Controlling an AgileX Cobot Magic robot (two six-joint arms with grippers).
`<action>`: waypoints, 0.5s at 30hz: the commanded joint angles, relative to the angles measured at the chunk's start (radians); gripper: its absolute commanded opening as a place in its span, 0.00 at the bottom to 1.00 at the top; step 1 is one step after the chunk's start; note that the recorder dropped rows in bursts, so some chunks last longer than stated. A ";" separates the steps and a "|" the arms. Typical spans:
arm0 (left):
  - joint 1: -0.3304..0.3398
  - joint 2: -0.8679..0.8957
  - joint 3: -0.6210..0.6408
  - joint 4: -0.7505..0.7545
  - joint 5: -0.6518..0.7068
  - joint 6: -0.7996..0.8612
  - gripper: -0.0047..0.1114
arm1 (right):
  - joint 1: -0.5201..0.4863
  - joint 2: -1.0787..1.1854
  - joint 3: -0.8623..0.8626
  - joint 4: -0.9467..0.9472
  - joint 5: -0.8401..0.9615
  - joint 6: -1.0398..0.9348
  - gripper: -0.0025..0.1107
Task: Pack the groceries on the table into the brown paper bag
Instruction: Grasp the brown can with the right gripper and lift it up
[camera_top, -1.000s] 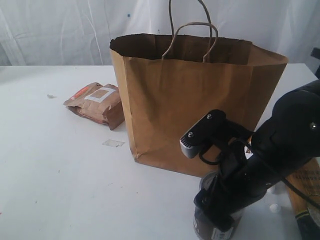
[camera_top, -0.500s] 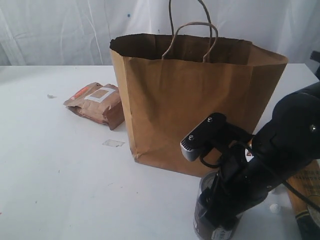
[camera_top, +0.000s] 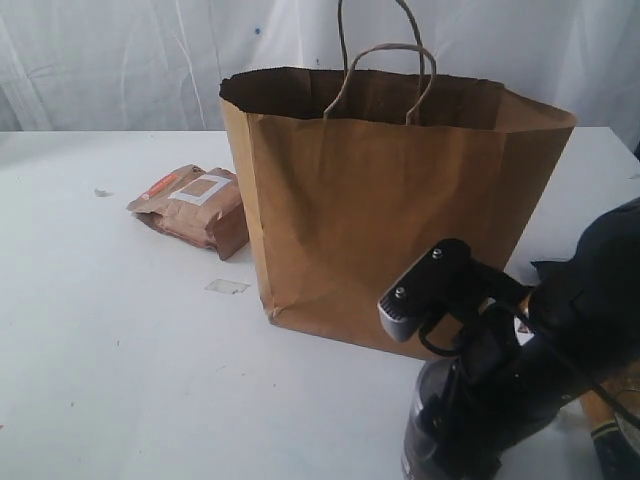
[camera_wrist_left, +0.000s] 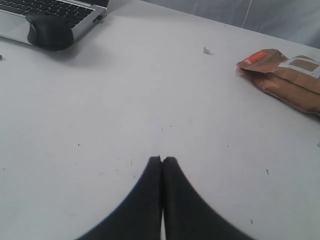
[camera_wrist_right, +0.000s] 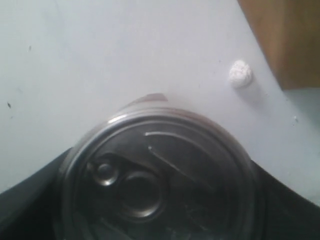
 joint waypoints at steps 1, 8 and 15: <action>-0.001 -0.005 0.005 -0.003 -0.001 -0.006 0.04 | 0.001 -0.071 -0.028 -0.014 0.173 -0.002 0.22; -0.001 -0.005 0.005 -0.003 -0.001 -0.006 0.04 | 0.001 -0.228 -0.278 -0.011 0.261 0.182 0.22; -0.001 -0.005 0.005 -0.003 -0.001 -0.004 0.04 | 0.001 -0.226 -0.707 -0.081 0.360 0.210 0.22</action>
